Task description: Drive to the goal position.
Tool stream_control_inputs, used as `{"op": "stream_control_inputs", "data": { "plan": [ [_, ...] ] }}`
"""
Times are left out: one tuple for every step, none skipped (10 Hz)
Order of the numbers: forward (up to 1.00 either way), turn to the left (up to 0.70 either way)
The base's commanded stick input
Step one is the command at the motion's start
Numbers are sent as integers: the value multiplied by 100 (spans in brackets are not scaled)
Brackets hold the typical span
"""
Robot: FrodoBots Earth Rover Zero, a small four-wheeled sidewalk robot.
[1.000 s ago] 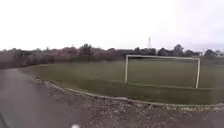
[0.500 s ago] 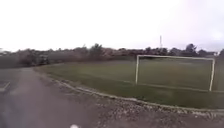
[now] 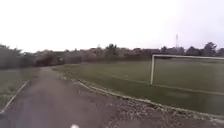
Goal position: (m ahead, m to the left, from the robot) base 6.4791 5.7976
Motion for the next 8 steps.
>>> {"op": "stream_control_inputs", "data": {
  "plan": [
    [0, 70],
    [0, 70],
    [0, 70],
    [0, 70],
    [0, 70],
    [0, 70],
    [0, 70],
    [0, 70]
  ]
}}
